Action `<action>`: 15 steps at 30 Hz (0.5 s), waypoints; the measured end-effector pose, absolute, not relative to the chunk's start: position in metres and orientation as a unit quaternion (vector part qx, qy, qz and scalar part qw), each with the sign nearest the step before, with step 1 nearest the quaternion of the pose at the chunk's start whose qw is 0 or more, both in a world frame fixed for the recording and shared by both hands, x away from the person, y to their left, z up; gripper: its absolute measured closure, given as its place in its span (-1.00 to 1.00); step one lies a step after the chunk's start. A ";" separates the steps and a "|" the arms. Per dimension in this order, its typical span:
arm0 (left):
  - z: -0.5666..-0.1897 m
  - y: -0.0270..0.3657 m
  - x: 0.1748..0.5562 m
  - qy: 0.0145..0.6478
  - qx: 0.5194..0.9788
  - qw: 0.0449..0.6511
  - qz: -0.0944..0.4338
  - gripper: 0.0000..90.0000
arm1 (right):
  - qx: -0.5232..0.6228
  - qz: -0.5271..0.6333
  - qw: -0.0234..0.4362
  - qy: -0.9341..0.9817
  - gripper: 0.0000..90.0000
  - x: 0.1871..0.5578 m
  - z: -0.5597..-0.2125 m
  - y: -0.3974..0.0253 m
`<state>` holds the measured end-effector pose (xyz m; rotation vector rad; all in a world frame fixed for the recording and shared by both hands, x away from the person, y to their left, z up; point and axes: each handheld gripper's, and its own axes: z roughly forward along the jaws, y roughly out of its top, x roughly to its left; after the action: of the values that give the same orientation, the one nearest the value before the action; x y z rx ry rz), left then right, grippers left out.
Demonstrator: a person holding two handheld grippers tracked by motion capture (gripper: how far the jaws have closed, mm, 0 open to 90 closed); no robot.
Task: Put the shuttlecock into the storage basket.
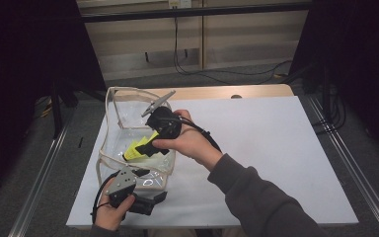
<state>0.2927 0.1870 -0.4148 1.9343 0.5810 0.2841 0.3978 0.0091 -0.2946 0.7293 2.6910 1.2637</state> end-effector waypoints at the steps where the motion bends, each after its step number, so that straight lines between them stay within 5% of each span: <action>1: -0.415 0.187 0.293 0.240 0.806 0.528 0.117 -0.92 | 0.237 0.414 0.040 0.878 -0.78 0.397 -0.295 0.007; 15: -0.415 0.187 0.292 0.243 0.808 0.524 0.118 -0.92 | 0.224 0.428 0.027 0.875 -0.80 0.387 -0.292 -0.019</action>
<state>0.2924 0.1870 -0.4150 1.9327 0.5814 0.2828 0.3874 -0.0195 -0.2924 0.6921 2.7032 1.3211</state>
